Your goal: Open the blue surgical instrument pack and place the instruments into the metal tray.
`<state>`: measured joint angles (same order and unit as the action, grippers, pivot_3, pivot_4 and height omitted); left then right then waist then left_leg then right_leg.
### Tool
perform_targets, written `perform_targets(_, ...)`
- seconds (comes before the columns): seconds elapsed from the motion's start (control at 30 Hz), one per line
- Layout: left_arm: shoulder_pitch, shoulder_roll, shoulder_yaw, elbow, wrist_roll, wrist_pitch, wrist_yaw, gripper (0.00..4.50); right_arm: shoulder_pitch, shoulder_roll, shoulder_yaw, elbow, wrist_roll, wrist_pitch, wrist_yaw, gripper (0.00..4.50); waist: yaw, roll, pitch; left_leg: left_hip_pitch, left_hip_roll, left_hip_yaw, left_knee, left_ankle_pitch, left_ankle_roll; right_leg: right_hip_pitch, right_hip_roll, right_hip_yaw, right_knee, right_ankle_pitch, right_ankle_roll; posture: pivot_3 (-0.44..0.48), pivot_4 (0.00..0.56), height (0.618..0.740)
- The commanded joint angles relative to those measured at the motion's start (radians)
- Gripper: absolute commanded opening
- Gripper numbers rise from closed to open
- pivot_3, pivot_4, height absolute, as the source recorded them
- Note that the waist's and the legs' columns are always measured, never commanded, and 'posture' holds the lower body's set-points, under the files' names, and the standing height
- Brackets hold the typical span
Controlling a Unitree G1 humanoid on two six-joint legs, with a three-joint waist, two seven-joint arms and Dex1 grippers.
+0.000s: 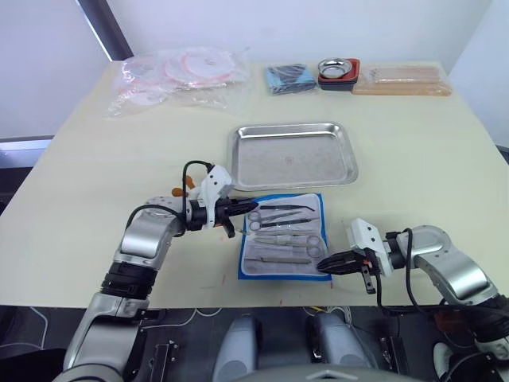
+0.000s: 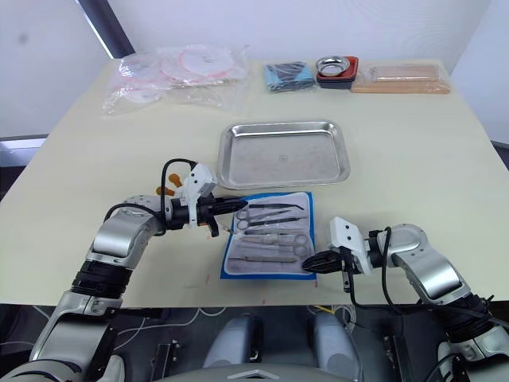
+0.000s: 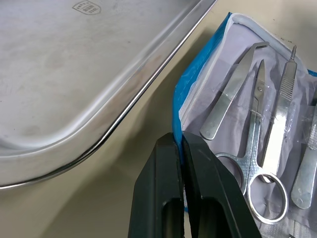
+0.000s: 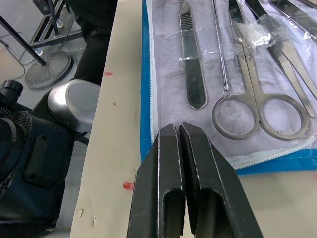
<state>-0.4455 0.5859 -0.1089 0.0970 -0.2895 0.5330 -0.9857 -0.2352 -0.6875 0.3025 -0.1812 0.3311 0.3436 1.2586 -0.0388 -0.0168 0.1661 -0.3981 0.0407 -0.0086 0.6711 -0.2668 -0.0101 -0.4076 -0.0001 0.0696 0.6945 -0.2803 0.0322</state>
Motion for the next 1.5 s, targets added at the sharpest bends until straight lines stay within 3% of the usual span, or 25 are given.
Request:
perform_targets(0.03, 0.036, -0.009, -0.009, 0.027, 0.009, 0.028, 0.02, 0.65, 0.006, 0.002, -0.015, -0.02, 0.016, -0.006, 0.006, 0.0, 0.0, 0.0, 0.0, 0.0, 0.0, 0.0, 0.0, 0.0, 0.0, 0.0, 0.0, 0.0, 0.0, 0.0, 0.0, 0.0, 0.15, 0.74)
perform_targets(0.1, 0.036, -0.012, -0.004, 0.027, 0.008, 0.028, 0.029, 1.32, 0.005, 0.002, -0.014, -0.02, 0.019, -0.002, 0.008, 0.0, 0.001, 0.0, 0.0, 0.0, 0.0, 0.0, 0.0, 0.0, 0.0, 0.0, 0.0, 0.0, 0.0, 0.0, 0.0, 0.0, 0.15, 0.74)
perform_targets(0.47, 0.034, -0.027, 0.025, 0.03, -0.007, 0.04, 0.046, 1.32, 0.0, 0.011, -0.012, -0.013, 0.019, -0.008, 0.016, 0.0, 0.001, 0.0, 0.0, 0.0, 0.0, 0.0, 0.0, 0.0, 0.0, 0.0, 0.0, 0.0, 0.0, 0.0, 0.0, 0.0, 0.15, 0.74)
perform_targets(0.6, 0.035, -0.037, 0.05, 0.023, -0.031, 0.039, 0.049, 1.39, 0.0, 0.003, -0.018, -0.02, 0.028, 0.005, 0.024, 1.18, 0.002, 0.0, 0.0, 0.0, 0.0, 0.0, 0.0, 0.0, 0.0, 0.0, 0.0, 0.0, 0.0, 0.0, 0.0, 0.0, 0.15, 0.74)
perform_targets(0.63, 0.035, -0.04, 0.057, 0.022, -0.036, 0.037, 0.051, 1.39, 0.001, 0.004, -0.02, -0.02, 0.025, -0.002, 0.022, 1.74, 0.002, 0.0, 0.0, 0.0, 0.0, 0.0, 0.0, 0.0, 0.0, 0.0, 0.0, 0.0, 0.0, 0.0, 0.0, 0.0, 0.15, 0.74)
perform_targets(0.7, 0.04, -0.046, 0.072, 0.013, -0.052, 0.027, 0.045, 1.39, 0.006, 0.0, -0.025, -0.026, 0.03, 0.001, 0.025, 2.42, 0.001, 0.0, 0.0, 0.0, 0.0, 0.0, 0.0, 0.0, 0.0, 0.0, 0.0, 0.0, 0.0, 0.0, 0.0, 0.0, 0.15, 0.74)
perform_targets(1.27, 0.087, -0.036, 0.154, -0.06, -0.168, -0.016, -0.029, 1.39, -0.024, -0.043, -0.161, -0.112, 0.176, 0.087, 0.009, 2.42, 0.0, 0.0, 0.0, 0.0, 0.0, -0.001, 0.0, 0.0, 0.0, 0.0, 0.0, 0.0, 0.0, 0.0, 0.0, 0.0, 0.15, 0.74)
perform_targets(1.33, 0.088, -0.025, 0.166, -0.078, -0.175, -0.062, -0.061, 1.39, -0.044, -0.022, -0.174, -0.101, 0.174, 0.069, -0.014, 2.83, 0.001, -0.001, 0.0, -0.001, 0.0, -0.001, 0.0, 0.0, 0.0, 0.0, 0.0, 0.0, 0.0, 0.0, 0.0, 0.0, 0.15, 0.74)
perform_targets(1.5, 0.068, 0.02, 0.186, -0.11, -0.198, -0.14, -0.149, 1.39, -0.072, 0.044, -0.15, -0.053, 0.13, -0.012, -0.044, 4.45, 0.001, -0.002, 0.001, -0.001, 0.0, 0.0, 0.0, 0.0, 0.0, 0.0, 0.0, -0.001, 0.0, 0.0, 0.0, 0.0, 0.15, 0.74)
